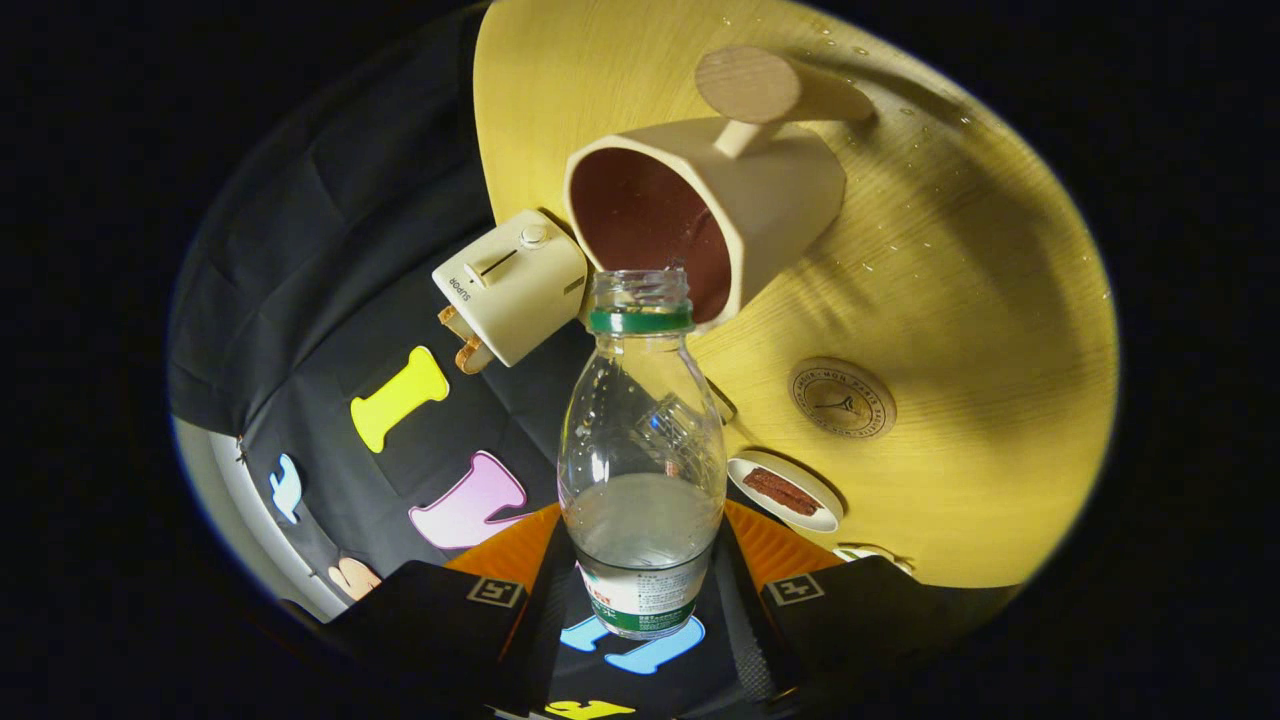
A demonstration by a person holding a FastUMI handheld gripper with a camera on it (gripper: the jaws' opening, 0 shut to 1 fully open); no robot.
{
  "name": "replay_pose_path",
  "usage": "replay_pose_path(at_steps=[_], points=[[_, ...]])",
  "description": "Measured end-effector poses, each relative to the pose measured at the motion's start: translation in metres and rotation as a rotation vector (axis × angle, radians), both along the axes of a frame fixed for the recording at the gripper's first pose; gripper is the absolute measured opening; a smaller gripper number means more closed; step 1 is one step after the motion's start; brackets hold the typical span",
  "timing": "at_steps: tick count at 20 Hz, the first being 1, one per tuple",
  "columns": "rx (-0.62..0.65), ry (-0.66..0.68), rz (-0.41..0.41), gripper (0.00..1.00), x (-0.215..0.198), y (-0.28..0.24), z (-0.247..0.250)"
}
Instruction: Take the bottle from table, then pour the juice into the cup, finally place the bottle on the coaster
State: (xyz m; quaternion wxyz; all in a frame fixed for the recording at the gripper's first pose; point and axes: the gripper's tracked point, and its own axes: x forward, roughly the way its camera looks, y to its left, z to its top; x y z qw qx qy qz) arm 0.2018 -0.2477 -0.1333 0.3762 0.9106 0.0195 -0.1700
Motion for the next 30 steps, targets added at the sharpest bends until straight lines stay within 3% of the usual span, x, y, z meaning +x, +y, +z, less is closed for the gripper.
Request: replay_pose_path(at_steps=[12,25,30], points=[[0.096,-0.018,-0.096,0.72,0.003,-0.011,0.018],[0.102,-0.022,-0.097,0.72,0.0,-0.008,0.025],[0.024,0.002,-0.051,0.72,-0.001,-0.002,0.022]])
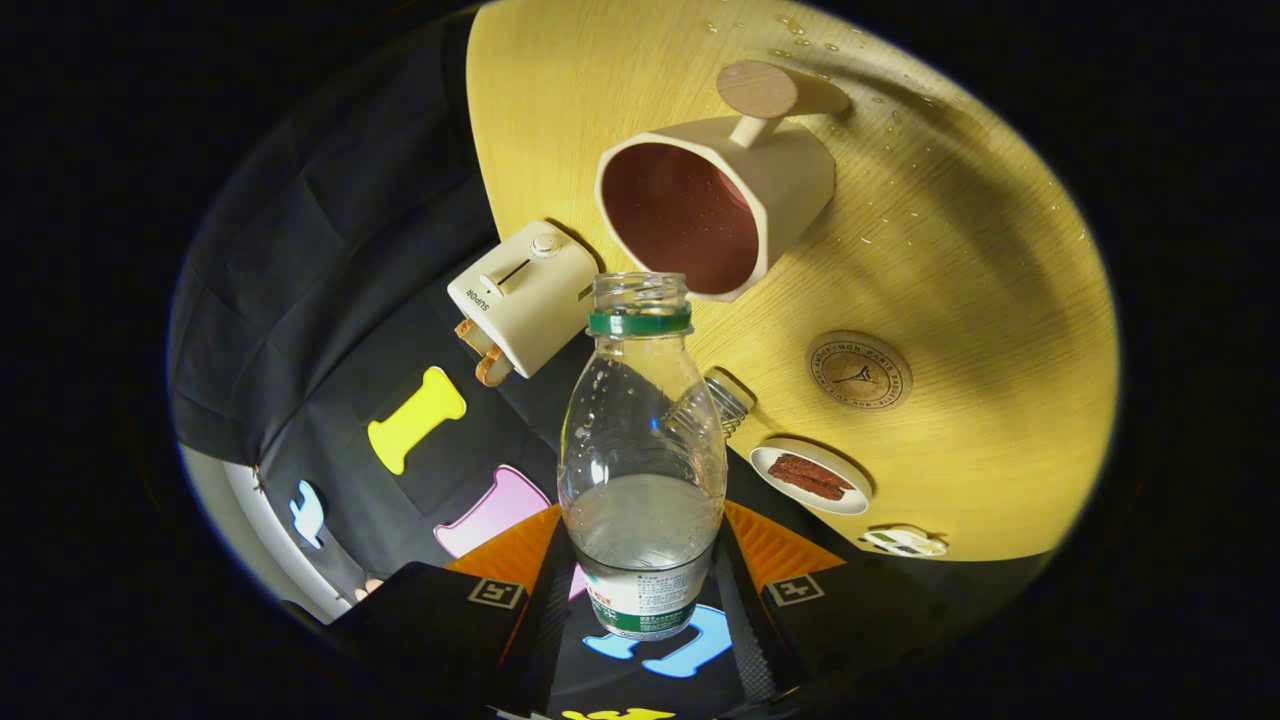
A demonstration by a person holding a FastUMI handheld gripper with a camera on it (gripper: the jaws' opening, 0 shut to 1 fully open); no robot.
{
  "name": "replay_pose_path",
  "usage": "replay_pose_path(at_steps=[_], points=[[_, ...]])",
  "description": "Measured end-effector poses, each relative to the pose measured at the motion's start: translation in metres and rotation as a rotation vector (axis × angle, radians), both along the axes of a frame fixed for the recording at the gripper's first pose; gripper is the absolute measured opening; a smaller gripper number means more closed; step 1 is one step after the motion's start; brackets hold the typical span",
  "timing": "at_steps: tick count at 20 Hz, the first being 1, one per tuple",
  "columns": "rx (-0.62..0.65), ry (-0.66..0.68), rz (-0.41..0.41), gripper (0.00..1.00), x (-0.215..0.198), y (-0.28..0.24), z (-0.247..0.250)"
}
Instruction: Take the bottle from table, then pour the juice into the cup, finally place the bottle on the coaster
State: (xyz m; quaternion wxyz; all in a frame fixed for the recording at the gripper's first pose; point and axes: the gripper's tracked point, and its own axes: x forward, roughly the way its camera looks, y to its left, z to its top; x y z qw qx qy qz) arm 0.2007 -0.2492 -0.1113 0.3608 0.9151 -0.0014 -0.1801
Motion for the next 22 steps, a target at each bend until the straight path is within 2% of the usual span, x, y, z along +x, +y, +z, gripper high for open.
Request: replay_pose_path(at_steps=[2,6,12,17,20,22], points=[[-0.067,0.014,0.05,0.72,-0.004,0.01,-0.001],[-0.317,0.026,0.253,0.72,-0.016,0.041,0.006],[-0.89,0.012,0.546,0.72,-0.043,0.063,0.035],[-1.302,0.027,0.683,0.72,-0.069,0.065,0.033],[-1.605,0.067,0.782,0.72,-0.082,0.067,0.008],[-1.775,0.068,0.82,0.72,-0.086,0.069,-0.002]])
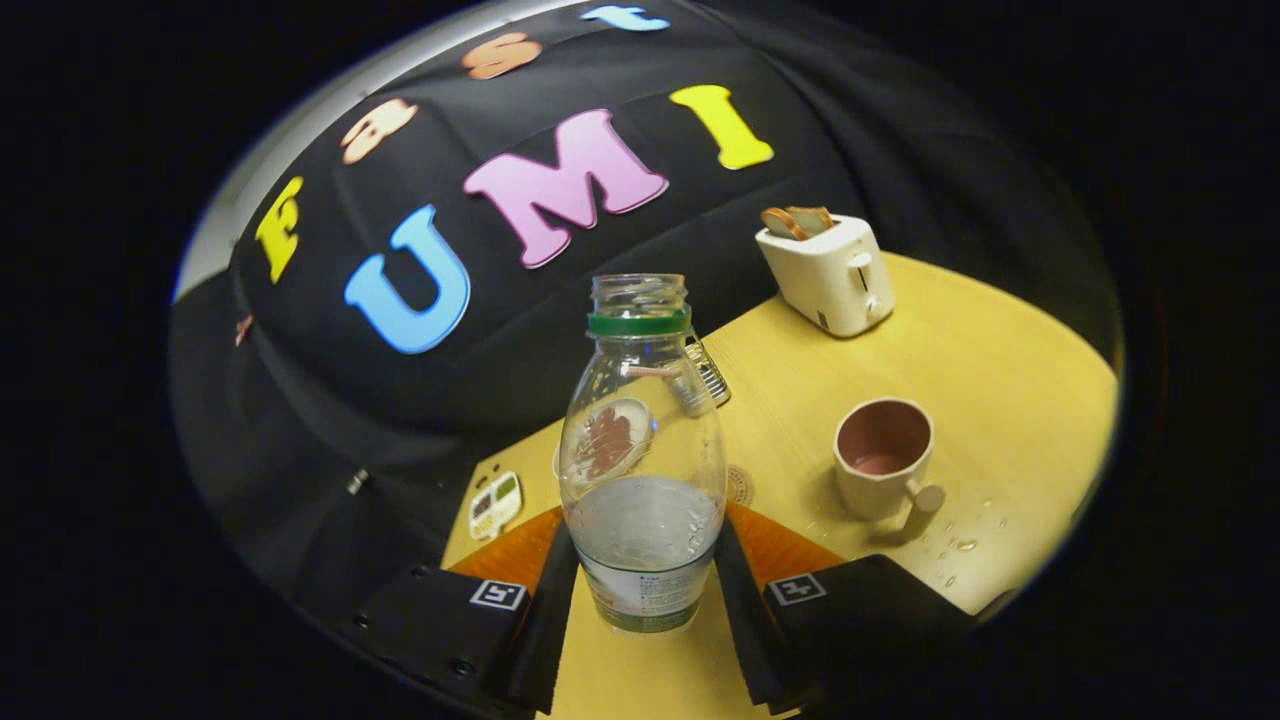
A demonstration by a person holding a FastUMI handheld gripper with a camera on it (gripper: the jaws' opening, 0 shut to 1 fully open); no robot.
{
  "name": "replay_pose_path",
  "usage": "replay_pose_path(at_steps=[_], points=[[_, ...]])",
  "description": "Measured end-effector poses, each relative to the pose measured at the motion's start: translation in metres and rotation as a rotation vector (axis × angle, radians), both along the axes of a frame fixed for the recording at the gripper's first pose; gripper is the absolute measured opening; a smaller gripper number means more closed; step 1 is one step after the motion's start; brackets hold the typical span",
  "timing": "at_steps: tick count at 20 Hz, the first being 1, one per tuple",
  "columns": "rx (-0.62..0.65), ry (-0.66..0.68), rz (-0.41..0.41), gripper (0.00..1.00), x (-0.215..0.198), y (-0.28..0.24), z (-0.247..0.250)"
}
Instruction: Take the bottle from table, then pour the juice into the cup, finally place the bottle on the coaster
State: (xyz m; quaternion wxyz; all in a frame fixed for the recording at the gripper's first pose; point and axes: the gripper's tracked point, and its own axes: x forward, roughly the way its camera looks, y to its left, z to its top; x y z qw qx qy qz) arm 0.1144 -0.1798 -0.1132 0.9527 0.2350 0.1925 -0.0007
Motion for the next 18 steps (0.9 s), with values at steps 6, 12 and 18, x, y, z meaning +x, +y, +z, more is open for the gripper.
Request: replay_pose_path(at_steps=[6,12,18], points=[[-0.365,-0.091,0.086,0.72,0.008,0.007,-0.028],[-0.476,-0.189,0.066,0.72,0.063,0.014,-0.031],[-0.493,-0.222,-0.007,0.72,0.119,0.007,-0.047]])
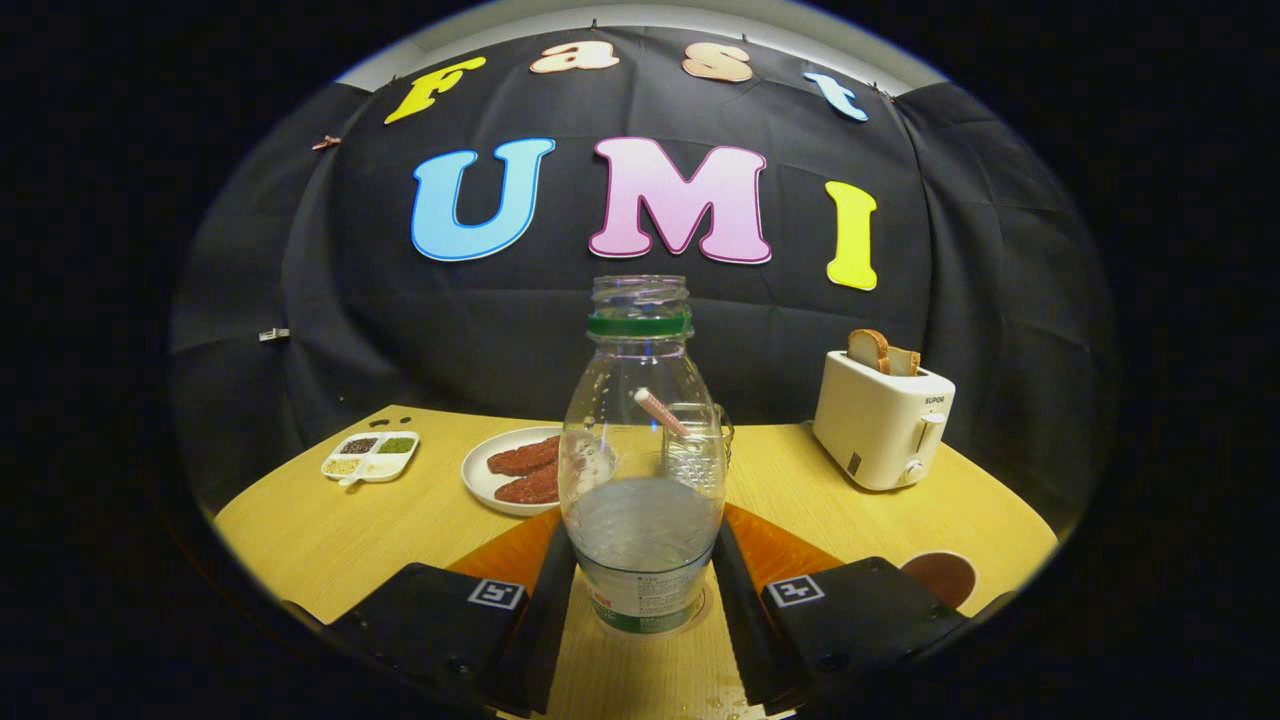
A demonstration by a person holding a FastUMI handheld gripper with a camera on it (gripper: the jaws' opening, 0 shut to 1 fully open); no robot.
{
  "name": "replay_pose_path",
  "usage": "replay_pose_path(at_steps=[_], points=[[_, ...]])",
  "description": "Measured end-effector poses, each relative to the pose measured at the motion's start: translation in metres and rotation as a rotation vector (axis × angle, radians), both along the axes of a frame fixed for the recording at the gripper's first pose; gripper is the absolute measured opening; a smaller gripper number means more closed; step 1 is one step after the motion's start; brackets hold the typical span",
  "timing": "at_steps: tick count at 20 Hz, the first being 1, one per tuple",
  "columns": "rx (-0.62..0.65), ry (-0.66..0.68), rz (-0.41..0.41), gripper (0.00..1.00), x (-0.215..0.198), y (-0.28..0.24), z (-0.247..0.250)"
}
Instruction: Take the bottle from table, then pour the juice into the cup, finally place the bottle on the coaster
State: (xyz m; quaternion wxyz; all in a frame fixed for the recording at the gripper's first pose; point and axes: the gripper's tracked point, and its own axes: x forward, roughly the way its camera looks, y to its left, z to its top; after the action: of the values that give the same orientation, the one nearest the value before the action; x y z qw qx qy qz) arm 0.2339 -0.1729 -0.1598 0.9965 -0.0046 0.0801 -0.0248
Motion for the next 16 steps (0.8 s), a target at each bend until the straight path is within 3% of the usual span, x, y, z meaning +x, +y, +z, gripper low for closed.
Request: replay_pose_path(at_steps=[7,10,16], points=[[-0.039,-0.02,-0.003,0.73,0.028,-0.004,-0.02],[0.028,0.003,-0.001,0.73,0.028,-0.002,-0.025],[0.024,-0.001,-0.013,0.77,0.027,-0.007,-0.023]])
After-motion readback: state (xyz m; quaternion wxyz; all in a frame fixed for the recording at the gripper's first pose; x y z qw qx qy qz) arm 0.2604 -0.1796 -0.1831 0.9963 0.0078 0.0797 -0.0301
